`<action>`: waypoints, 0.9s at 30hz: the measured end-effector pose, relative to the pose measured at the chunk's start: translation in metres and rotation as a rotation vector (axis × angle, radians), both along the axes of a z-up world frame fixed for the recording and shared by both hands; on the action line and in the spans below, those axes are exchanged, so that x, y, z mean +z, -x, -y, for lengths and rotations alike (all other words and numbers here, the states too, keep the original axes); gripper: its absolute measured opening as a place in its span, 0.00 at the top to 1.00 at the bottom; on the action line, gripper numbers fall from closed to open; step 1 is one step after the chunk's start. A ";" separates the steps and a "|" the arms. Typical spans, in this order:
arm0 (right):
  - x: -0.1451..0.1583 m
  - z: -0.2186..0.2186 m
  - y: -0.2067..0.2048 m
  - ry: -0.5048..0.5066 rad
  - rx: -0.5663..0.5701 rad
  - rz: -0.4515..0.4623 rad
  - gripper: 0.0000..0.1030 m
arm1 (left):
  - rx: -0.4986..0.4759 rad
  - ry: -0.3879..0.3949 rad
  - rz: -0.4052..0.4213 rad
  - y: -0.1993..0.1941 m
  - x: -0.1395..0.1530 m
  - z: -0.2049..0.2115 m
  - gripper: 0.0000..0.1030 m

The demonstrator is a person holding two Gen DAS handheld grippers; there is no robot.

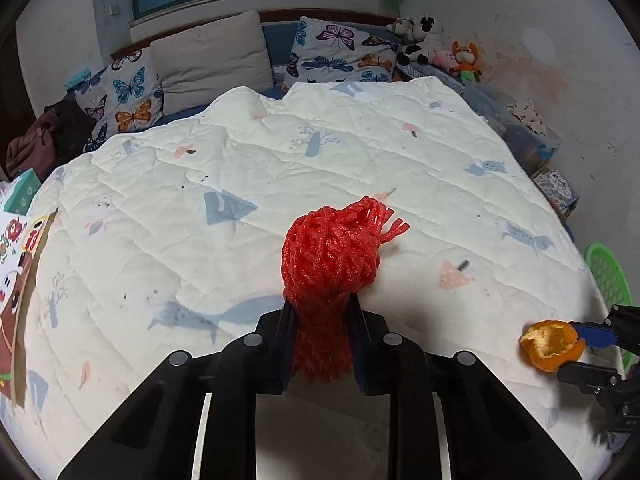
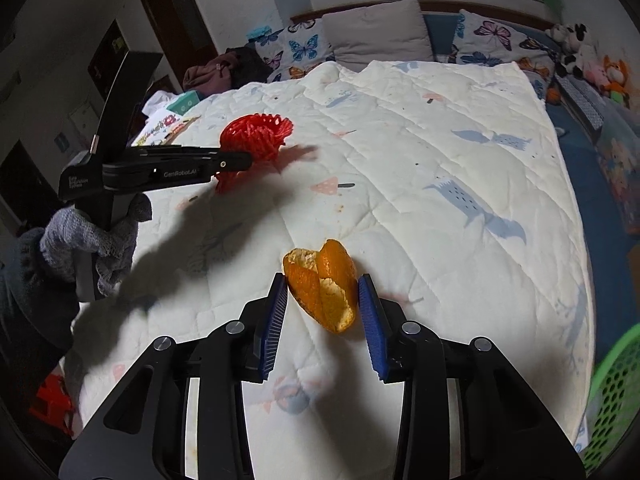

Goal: Collect trash
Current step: 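Carry the orange peel into the green basket with the right tool while the left tool carries the red net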

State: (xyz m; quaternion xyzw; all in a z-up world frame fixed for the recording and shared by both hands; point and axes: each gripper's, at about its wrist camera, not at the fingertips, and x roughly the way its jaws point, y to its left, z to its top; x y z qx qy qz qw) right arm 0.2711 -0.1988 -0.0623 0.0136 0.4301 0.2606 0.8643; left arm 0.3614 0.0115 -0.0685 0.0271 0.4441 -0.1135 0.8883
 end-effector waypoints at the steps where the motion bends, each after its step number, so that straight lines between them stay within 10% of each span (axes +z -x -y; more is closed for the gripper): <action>1: 0.002 0.001 0.004 -0.003 -0.003 0.003 0.65 | 0.001 0.002 0.006 0.004 0.003 0.001 0.79; 27: 0.045 0.133 0.129 0.040 -0.340 0.088 0.66 | -0.302 0.072 0.162 0.142 0.088 0.127 0.79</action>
